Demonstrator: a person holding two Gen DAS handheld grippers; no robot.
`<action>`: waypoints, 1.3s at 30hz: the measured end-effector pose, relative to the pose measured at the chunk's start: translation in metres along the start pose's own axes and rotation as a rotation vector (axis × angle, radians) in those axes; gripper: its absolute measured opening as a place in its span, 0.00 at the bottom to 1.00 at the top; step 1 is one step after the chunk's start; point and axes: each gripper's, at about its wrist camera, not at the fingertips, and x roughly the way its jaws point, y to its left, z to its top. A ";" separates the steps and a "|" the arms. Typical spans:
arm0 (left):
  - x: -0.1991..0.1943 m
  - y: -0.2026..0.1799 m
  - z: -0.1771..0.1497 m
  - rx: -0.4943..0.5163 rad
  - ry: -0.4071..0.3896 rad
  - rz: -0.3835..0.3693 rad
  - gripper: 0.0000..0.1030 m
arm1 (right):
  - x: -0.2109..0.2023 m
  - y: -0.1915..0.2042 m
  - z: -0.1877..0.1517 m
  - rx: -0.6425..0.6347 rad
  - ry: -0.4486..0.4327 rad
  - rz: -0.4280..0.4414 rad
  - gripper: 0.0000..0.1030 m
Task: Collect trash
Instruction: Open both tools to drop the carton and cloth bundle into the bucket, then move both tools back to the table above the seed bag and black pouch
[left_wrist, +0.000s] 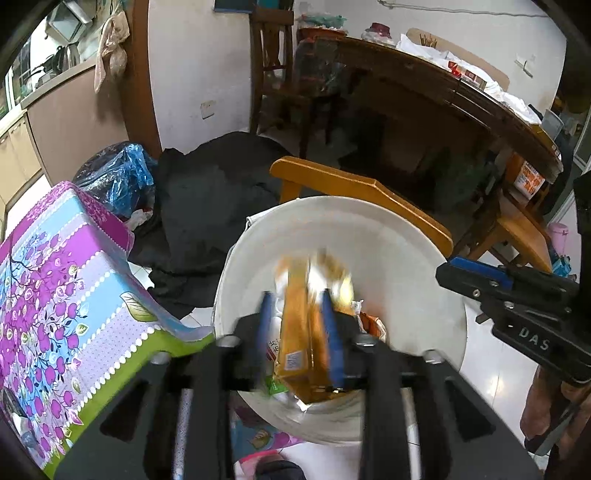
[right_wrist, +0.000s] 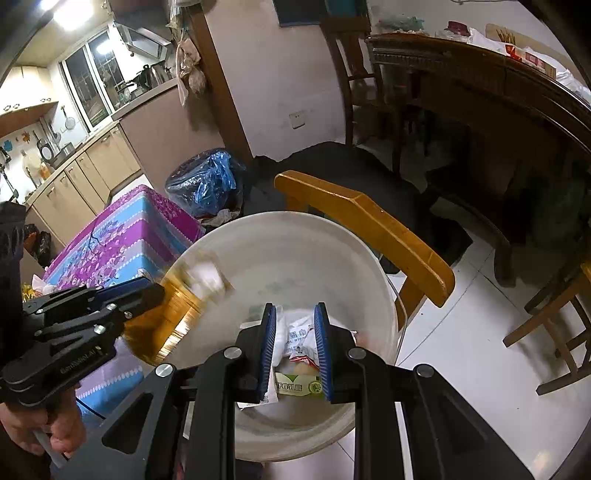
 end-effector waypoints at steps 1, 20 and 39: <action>0.000 0.000 0.000 -0.002 -0.002 0.002 0.50 | -0.001 0.000 0.000 -0.002 -0.003 0.000 0.22; -0.134 0.065 -0.095 -0.012 -0.243 0.155 0.52 | -0.144 0.121 -0.109 -0.121 -0.530 0.180 0.69; -0.248 0.265 -0.223 -0.499 -0.283 0.477 0.67 | -0.138 0.258 -0.169 -0.323 -0.419 0.390 0.78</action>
